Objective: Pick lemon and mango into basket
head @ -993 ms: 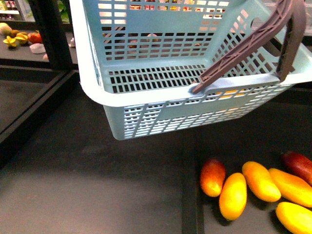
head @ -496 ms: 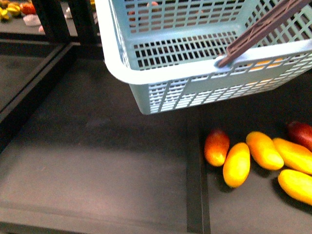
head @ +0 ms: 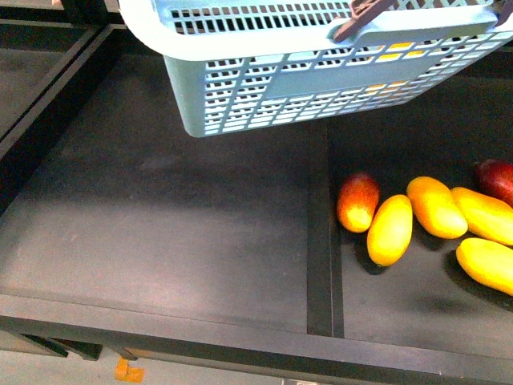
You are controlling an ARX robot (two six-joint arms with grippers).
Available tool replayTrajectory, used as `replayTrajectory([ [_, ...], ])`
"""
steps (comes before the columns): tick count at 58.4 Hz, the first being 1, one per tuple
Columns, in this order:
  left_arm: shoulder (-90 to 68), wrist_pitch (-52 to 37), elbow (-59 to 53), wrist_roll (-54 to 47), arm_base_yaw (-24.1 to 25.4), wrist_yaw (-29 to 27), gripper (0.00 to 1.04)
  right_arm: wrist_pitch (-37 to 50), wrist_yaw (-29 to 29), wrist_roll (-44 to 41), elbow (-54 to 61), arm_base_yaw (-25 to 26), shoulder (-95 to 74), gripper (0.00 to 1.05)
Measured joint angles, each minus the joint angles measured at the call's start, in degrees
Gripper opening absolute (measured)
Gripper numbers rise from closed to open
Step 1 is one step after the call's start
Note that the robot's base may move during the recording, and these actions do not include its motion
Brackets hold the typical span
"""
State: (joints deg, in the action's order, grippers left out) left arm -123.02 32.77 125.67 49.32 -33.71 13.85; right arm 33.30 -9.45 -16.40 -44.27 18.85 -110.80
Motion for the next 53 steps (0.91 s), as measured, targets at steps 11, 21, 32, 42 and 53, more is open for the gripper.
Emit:
replayTrajectory([
  [11,0.0,0.0,0.0,0.1,-0.1,1.2,0.05,0.2,1.3,0.7,-3.2,-4.6,-7.2,0.96],
  [21,0.0,0.0,0.0,0.0,-0.2,1.0,0.05,-1.3,1.2,1.4,-7.7,-8.7,-13.4,0.96],
  [32,0.0,0.0,0.0,0.0,0.0,0.4,0.05,-3.6,1.7,1.7,-13.0,-10.8,-21.6,0.96],
  [42,0.0,0.0,0.0,0.0,0.0,0.1,0.05,-5.4,2.1,2.3,-16.5,-12.1,-27.0,0.96],
  [53,0.0,0.0,0.0,0.0,-0.2,1.0,0.05,-7.0,2.0,4.5,-20.5,-13.5,-30.4,0.96],
])
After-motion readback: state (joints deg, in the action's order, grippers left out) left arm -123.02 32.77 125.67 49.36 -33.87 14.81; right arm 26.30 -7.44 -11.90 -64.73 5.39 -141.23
